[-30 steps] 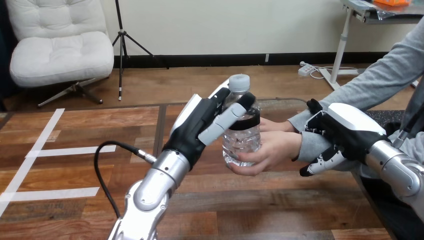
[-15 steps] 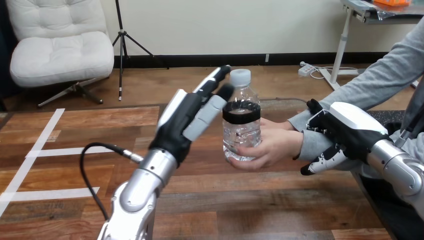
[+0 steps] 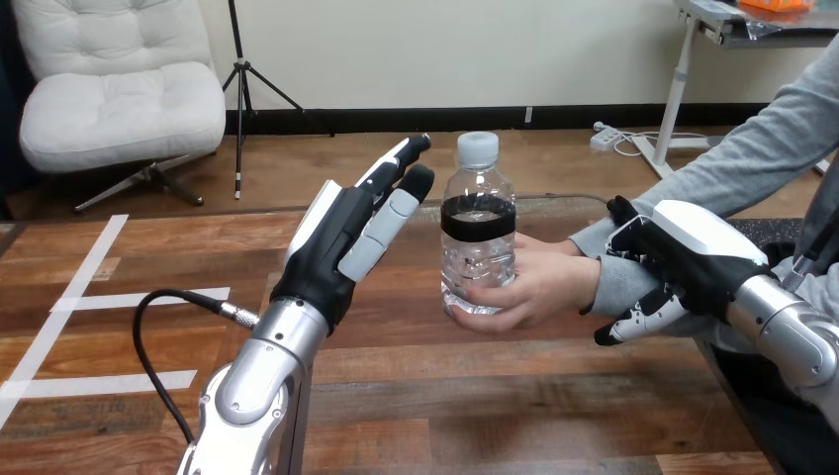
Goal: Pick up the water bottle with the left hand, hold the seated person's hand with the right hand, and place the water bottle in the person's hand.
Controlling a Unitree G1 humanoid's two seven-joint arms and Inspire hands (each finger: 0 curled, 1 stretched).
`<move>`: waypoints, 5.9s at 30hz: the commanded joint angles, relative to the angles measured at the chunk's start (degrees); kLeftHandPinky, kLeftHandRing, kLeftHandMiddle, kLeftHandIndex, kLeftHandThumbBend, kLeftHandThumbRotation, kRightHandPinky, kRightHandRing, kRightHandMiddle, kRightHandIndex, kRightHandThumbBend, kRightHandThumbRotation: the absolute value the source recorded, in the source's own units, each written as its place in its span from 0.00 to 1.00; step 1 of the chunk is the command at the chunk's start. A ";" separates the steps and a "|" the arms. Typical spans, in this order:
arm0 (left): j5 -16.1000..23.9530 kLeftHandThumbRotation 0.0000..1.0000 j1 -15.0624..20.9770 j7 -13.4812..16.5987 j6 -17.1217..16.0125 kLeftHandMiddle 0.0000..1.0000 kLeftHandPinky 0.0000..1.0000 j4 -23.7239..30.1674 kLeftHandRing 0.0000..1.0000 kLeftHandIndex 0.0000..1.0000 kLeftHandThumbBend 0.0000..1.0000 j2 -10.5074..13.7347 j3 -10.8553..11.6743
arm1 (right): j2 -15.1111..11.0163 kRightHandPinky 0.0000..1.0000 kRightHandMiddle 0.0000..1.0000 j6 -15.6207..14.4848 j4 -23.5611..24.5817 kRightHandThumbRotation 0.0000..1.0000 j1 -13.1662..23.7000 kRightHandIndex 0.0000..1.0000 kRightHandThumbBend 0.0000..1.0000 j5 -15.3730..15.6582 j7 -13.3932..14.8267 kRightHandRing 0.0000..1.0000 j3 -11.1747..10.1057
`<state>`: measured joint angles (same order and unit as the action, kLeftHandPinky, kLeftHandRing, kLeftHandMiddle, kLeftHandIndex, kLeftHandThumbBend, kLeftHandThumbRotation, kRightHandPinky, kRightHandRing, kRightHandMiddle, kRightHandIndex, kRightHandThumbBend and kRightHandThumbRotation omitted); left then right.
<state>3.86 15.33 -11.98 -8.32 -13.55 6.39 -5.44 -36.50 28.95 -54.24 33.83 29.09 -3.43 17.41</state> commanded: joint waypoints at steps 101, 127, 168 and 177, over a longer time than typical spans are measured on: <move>-7.23 0.93 -2.37 1.54 -1.23 0.89 0.93 5.56 0.89 0.81 0.73 -1.04 4.63 | 9.68 0.81 0.88 1.52 15.42 0.98 -10.31 0.87 0.57 -25.35 -6.21 0.86 -13.58; -9.80 0.87 -4.44 0.67 -2.05 0.87 0.97 8.03 0.90 0.77 0.67 -1.21 5.86 | 17.08 0.91 0.93 -4.38 34.36 1.00 -21.11 0.94 0.87 -41.91 -15.03 0.94 -18.26; -9.19 0.81 -11.73 1.06 -11.97 0.89 1.00 10.38 0.94 0.88 0.64 -1.91 7.36 | 26.02 1.00 0.96 -15.33 58.60 1.00 -35.25 0.96 0.92 -50.69 -17.13 0.98 -18.37; -10.36 0.80 -15.10 0.90 -12.05 0.89 0.99 12.67 0.93 0.86 0.67 -1.23 8.04 | 26.18 1.00 0.99 -15.87 59.59 1.00 -35.54 0.98 0.92 -50.19 -17.88 1.00 -18.61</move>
<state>-5.86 0.98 -11.09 -19.51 -4.39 4.31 1.28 -11.00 13.09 1.85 -3.16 -20.53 -21.02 -0.48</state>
